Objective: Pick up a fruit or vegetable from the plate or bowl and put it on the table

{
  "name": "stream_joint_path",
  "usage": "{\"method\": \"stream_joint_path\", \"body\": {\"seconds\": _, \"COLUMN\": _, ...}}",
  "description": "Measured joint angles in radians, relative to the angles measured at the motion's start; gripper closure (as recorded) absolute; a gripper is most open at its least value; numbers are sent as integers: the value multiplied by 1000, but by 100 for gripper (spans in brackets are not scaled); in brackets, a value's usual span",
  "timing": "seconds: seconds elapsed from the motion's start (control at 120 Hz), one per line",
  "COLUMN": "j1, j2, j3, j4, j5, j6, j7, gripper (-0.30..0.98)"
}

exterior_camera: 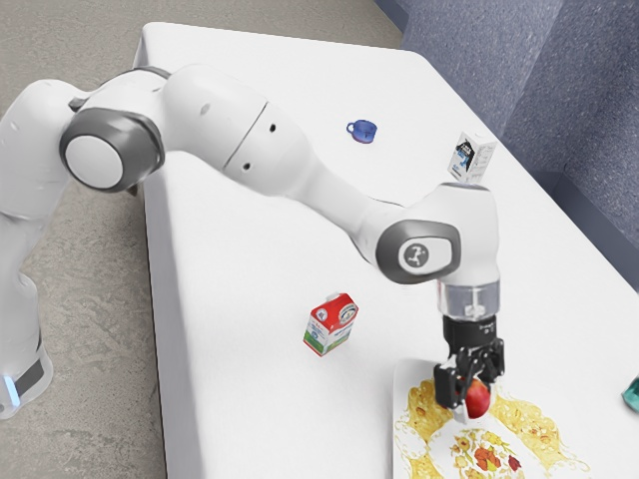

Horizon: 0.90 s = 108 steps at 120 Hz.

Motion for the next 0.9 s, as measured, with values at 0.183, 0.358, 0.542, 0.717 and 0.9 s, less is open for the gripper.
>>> {"method": "stream_joint_path", "body": {"seconds": 0.183, "j1": 30, "j2": -128, "j3": 36, "j4": -98, "j5": 25, "j6": -13, "j7": -8, "gripper": 35}}
{"method": "stream_joint_path", "body": {"seconds": 0.358, "j1": 124, "j2": -219, "j3": 74, "j4": -144, "j5": 45, "j6": -66, "j7": -14, "gripper": 35}}
{"method": "stream_joint_path", "body": {"seconds": 0.542, "j1": 216, "j2": -220, "j3": 122, "j4": -146, "j5": 50, "j6": -117, "j7": -17, "gripper": 35}}
{"method": "stream_joint_path", "body": {"seconds": 0.717, "j1": 227, "j2": -222, "j3": 156, "j4": -146, "j5": 54, "j6": -142, "j7": -18, "gripper": 17}}
{"method": "stream_joint_path", "body": {"seconds": 0.9, "j1": 187, "j2": -284, "j3": 179, "j4": -204, "j5": 104, "j6": -156, "j7": -19, "gripper": 5}}
